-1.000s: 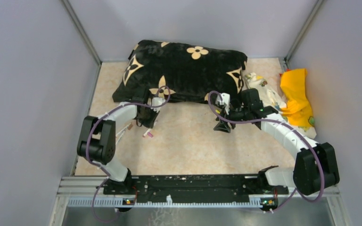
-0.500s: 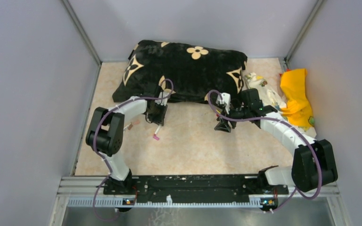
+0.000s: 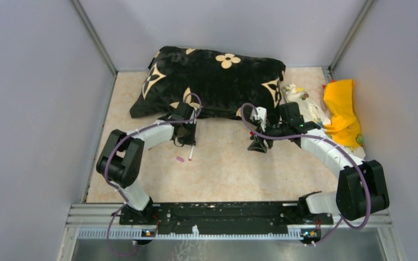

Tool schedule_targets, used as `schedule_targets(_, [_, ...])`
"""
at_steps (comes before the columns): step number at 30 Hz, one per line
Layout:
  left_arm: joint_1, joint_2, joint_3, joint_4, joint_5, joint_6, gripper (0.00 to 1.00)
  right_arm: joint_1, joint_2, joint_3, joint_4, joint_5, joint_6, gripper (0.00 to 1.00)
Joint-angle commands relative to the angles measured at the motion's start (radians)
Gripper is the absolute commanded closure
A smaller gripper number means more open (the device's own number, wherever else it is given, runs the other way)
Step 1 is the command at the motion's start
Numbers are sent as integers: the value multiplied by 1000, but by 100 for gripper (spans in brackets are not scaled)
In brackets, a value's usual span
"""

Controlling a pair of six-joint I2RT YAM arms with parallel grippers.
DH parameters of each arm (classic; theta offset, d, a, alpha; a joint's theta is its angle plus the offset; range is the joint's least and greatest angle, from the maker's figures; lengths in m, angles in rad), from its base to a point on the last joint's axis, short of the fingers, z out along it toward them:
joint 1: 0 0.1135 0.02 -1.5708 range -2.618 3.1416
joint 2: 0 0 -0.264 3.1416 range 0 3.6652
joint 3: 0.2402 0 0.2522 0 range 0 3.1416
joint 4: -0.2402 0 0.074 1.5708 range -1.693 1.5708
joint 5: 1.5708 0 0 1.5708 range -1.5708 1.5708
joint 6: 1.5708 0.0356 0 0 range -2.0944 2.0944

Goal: Insert the pens into the pen caps
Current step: Pick up the pen from the center of the board.

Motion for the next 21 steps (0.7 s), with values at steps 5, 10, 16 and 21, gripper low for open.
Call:
schedule_targets(5, [-73, 35, -148, 58, -13, -137, 100, -5, -14, -6, 45, -129, 6, 47])
schedule_targets(10, [-96, -144, -263, 243, 21, -235, 100, 16, -31, -47, 148, -213, 120, 47])
schedule_targets(16, [-143, -310, -416, 514, 71, -368, 100, 85, -28, -94, 336, -256, 323, 44])
schedule_targets(21, [-197, -378, -498, 690, 56, -464, 100, 99, -31, -186, 617, -261, 582, 38])
